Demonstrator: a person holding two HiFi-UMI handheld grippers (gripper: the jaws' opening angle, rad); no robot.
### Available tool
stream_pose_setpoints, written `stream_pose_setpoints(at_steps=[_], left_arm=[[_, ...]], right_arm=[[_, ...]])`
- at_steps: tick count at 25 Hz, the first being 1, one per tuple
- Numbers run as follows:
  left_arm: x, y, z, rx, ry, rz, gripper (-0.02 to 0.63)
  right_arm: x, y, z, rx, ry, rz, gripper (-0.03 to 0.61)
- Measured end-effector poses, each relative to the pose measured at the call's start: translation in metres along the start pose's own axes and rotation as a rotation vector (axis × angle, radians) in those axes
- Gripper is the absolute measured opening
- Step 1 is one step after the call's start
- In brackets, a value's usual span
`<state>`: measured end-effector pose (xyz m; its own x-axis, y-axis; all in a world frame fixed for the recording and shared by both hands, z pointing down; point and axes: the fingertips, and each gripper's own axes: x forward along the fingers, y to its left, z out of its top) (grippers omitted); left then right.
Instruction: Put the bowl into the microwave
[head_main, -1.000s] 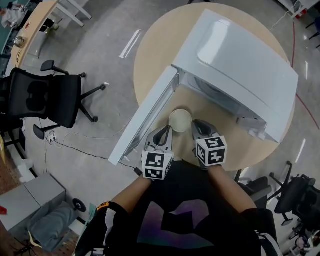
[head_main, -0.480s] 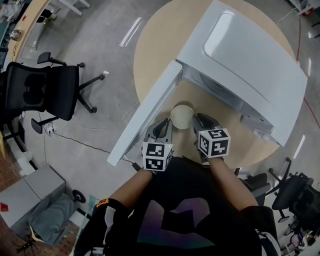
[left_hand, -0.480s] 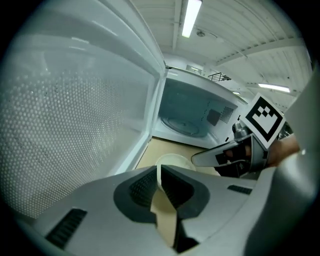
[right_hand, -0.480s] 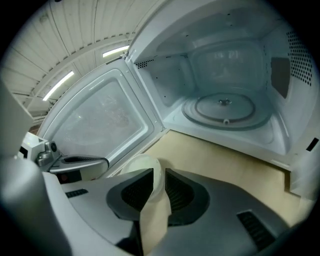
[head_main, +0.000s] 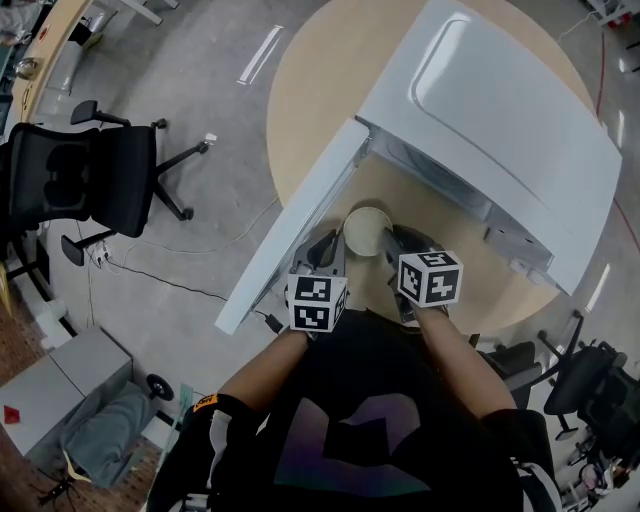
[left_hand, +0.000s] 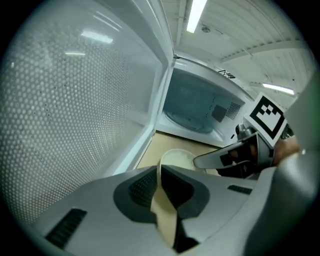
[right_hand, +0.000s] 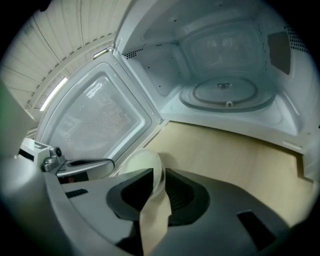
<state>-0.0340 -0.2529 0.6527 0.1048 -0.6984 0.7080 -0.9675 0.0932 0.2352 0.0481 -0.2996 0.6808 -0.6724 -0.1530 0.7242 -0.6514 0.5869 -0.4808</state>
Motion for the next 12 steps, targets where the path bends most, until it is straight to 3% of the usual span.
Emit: stream_pose_setpoints(at_steps=[12], left_arm=[[0.0021, -0.003, -0.0027, 0.027, 0.003, 0.007, 0.055]], right_arm=[[0.0015, -0.004, -0.0013, 0.156, -0.022, 0.072, 0.061]])
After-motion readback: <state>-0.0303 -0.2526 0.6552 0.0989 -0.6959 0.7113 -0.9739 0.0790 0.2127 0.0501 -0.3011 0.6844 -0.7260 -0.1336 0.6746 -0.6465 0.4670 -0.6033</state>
